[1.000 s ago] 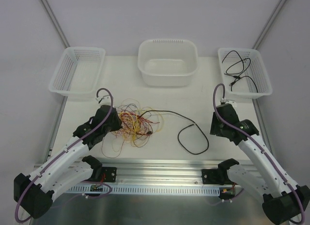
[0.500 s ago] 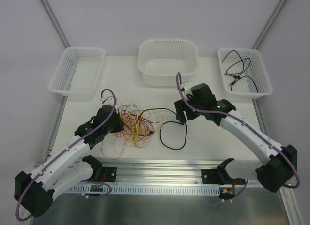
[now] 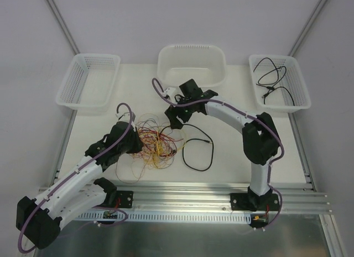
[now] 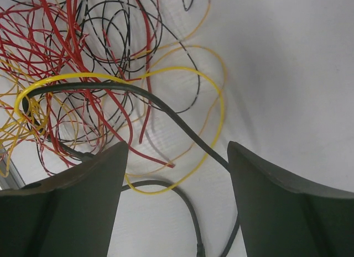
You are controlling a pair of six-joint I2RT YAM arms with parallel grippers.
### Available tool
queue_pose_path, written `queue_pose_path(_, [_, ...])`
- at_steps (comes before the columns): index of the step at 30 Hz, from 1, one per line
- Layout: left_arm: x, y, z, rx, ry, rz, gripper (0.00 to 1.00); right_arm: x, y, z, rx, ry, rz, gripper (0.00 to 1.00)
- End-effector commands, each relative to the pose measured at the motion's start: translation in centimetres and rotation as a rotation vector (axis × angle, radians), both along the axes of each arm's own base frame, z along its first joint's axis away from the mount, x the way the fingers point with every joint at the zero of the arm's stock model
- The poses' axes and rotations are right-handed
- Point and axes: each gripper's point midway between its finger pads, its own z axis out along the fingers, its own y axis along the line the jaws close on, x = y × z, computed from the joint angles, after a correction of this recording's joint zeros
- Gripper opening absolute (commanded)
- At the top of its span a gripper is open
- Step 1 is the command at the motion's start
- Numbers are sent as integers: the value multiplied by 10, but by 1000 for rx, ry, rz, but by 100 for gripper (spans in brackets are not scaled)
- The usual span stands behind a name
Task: Untangle the cables
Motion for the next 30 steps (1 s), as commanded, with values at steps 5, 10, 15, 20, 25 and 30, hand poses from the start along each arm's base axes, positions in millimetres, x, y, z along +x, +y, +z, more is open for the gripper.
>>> queue_pose_path(5, [-3, -4, 0, -38, 14, -8, 0, -5, 44, -19, 73, 56, 174, 75])
queue_pose_path(10, [-6, 0, -8, -24, 25, 1, 0, -11, 55, -39, 93, 128, 201, 62])
queue_pose_path(15, [-6, 7, -17, -1, 33, 40, 0, -13, 51, -30, 113, 136, 193, 1])
queue_pose_path(20, [-7, 17, -22, 15, 29, 97, 0, -8, 23, 32, 287, 119, 117, 1])
queue_pose_path(25, [-10, 32, -25, 32, 21, 183, 0, -8, -24, 112, 363, -35, -17, 1])
queue_pose_path(30, [-13, 46, -22, 55, 4, 244, 0, -21, -95, 221, 451, -266, -225, 1])
